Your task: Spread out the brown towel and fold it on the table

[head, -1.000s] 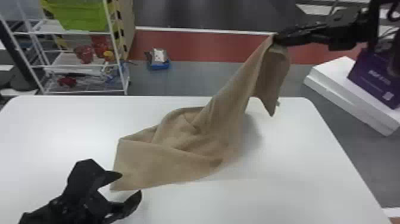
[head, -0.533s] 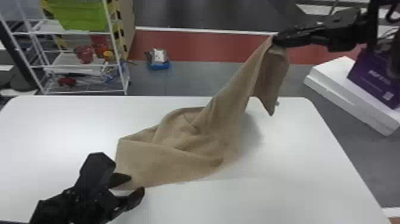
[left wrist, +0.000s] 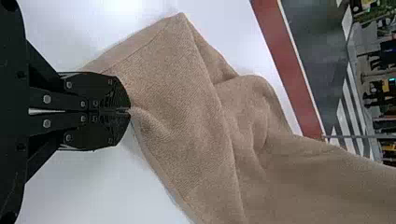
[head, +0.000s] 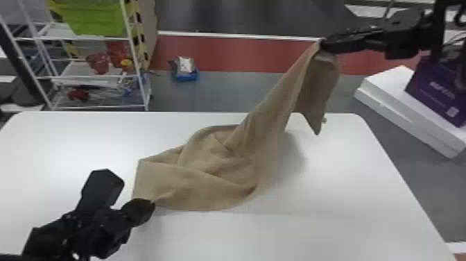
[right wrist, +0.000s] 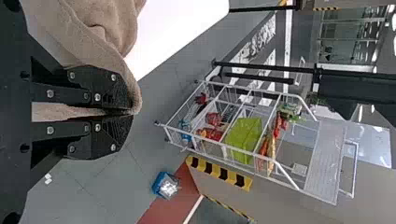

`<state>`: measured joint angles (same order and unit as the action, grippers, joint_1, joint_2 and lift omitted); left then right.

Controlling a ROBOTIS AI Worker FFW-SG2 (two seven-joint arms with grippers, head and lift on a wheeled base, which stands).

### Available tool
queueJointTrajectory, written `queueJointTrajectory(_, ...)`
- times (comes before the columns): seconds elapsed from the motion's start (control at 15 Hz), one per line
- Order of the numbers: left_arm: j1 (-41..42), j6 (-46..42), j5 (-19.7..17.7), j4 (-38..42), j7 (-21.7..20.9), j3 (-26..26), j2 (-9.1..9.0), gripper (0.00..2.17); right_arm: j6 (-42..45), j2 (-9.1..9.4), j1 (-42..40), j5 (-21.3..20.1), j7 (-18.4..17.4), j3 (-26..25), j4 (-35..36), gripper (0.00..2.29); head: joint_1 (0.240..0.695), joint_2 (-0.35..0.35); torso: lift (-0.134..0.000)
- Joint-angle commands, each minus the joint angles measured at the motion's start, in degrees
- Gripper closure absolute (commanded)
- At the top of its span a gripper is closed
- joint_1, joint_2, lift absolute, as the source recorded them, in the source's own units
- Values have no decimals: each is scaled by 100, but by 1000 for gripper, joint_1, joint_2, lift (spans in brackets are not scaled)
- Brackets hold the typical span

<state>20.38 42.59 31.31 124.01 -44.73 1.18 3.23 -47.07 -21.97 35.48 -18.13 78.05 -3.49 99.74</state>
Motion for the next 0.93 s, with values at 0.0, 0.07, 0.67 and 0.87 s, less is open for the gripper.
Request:
queueJointTrajectory(0.0,10,97,-82,299,-36,-223,-16,1258,-18,0,3,38,28,-205,-8,1031,695,-78,-124)
queueJointTrajectory(0.07,-43,202,-169,484,-18,-364,-25,1258,-35,0,56,117,28,-258,1,1031,695,-75,-124)
queueJointTrajectory(0.67,-2610,2276,-389,326,52,-1014,-42,1318,-106,88,205,117,28,-293,-394,1031,566,-6,-124)
queueJointTrajectory(0.87,-3497,2452,-380,-254,78,-1129,-25,1318,-106,114,451,91,28,-319,-728,1031,510,17,-124)
